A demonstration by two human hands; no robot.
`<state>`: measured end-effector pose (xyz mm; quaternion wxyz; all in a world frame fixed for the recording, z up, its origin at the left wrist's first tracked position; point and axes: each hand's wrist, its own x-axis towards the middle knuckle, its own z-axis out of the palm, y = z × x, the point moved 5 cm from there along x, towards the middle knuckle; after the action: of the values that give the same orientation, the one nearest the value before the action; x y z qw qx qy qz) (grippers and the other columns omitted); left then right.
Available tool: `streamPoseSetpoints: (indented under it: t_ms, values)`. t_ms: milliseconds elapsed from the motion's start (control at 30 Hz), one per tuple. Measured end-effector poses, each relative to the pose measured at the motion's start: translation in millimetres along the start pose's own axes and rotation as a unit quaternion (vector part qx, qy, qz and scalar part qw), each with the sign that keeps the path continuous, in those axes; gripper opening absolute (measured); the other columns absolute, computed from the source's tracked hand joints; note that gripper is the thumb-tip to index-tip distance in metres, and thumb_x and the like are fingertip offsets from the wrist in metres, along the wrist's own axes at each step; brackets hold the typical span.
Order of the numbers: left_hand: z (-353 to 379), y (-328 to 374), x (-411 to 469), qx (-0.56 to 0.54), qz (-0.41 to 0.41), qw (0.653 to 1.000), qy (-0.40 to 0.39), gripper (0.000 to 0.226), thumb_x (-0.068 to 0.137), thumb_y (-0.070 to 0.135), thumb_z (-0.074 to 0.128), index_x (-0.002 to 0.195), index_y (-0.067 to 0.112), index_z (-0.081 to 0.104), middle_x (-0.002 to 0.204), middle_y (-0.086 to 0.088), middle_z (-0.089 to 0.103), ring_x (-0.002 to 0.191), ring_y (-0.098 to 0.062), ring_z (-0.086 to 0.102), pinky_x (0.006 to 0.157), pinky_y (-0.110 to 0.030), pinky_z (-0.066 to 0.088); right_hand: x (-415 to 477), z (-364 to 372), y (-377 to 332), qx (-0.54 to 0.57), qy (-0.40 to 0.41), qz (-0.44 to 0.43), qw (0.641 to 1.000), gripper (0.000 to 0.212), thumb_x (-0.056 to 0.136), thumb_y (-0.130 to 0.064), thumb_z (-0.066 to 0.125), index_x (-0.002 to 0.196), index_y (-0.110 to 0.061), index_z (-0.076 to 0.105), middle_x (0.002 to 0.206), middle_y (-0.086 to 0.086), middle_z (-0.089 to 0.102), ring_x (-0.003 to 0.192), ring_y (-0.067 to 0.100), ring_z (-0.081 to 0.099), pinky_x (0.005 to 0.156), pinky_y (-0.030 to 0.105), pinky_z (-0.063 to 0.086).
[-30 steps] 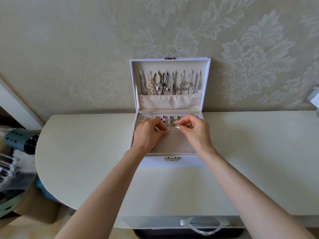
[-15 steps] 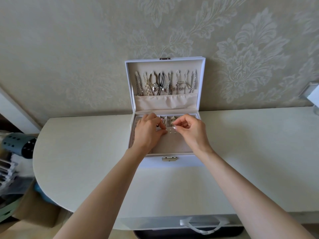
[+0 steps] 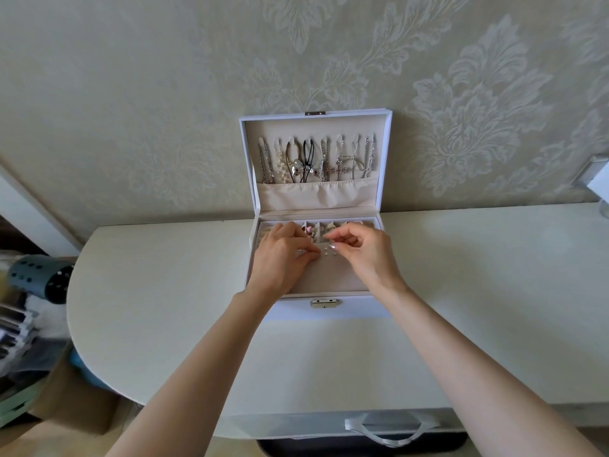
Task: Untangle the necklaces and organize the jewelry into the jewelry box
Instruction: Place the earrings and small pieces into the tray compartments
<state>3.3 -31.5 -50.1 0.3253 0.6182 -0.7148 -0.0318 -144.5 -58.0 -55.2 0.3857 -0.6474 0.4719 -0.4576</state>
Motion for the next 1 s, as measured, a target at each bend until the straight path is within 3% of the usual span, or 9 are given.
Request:
streamPoseSetpoints:
  t_ms: [133,300,400,500,633,767,1000]
  values:
    - [-5,-2,1,-0.023,-0.025,0.999,0.021,0.019,0.077,0.020,0.075,0.096,0.021,0.073,0.092,0.004,0.061,0.080,-0.011,0.045,0.068,-0.025,0.036,-1,1,-3,0.001,-0.015,0.006,1.000,0.029,0.075,0.009,0.069,0.093,-0.012,0.063,0.075,0.000,0.063,0.064,0.007,0.053,0.065,0.009,0.042]
    - [-4,-1,0,-0.045,-0.023,0.998,0.023,0.015,0.077,0.017,0.074,0.091,0.020,0.070,0.089,0.007,0.064,0.076,-0.010,0.045,0.067,-0.026,0.039,-1,1,-2,0.010,-0.013,0.018,1.000,0.030,0.075,0.008,0.070,0.091,-0.013,0.055,0.077,0.003,0.064,0.066,0.012,0.053,0.064,0.011,0.042]
    - [-8,0,1,-0.092,-0.022,0.995,0.042,0.012,0.078,0.016,0.073,0.088,0.020,0.069,0.084,0.009,0.064,0.072,-0.006,0.045,0.065,-0.021,0.037,-3,1,-4,0.011,-0.016,0.014,1.000,0.030,0.074,0.007,0.071,0.091,-0.011,0.053,0.077,0.005,0.065,0.066,0.013,0.053,0.063,0.011,0.042]
    - [-6,5,2,-0.137,0.000,0.991,0.010,0.012,0.076,0.018,0.075,0.088,0.019,0.071,0.079,0.015,0.059,0.072,-0.001,0.046,0.066,-0.012,0.036,-5,1,-8,0.004,-0.029,0.009,1.000,0.029,0.075,0.005,0.072,0.090,-0.009,0.052,0.078,0.007,0.067,0.061,0.006,0.052,0.062,0.009,0.042]
    - [-3,8,3,-0.128,0.023,0.991,-0.017,0.012,0.073,0.019,0.077,0.083,0.018,0.072,0.075,0.022,0.055,0.071,-0.007,0.048,0.068,-0.025,0.042,-6,3,-11,-0.017,-0.040,-0.005,0.999,0.028,0.076,0.004,0.071,0.085,-0.011,0.049,0.079,0.010,0.070,0.060,0.000,0.054,0.063,0.009,0.041]
    - [-3,7,2,-0.123,0.017,0.992,0.000,0.010,0.072,0.017,0.078,0.077,0.014,0.070,0.073,0.013,0.057,0.070,-0.013,0.048,0.066,-0.034,0.044,-5,4,-9,-0.005,-0.044,-0.003,0.999,0.036,0.074,0.006,0.072,0.075,-0.019,0.046,0.070,0.003,0.065,0.056,-0.001,0.052,0.060,0.010,0.040]
    - [-8,9,-4,-0.121,0.019,0.992,0.006,0.008,0.078,0.017,0.075,0.076,0.017,0.067,0.077,0.004,0.061,0.067,-0.011,0.048,0.065,-0.027,0.041,-7,6,-12,0.007,-0.074,-0.005,0.997,0.025,0.073,0.007,0.072,0.081,-0.010,0.055,0.069,-0.003,0.064,0.057,-0.002,0.053,0.062,0.008,0.041]
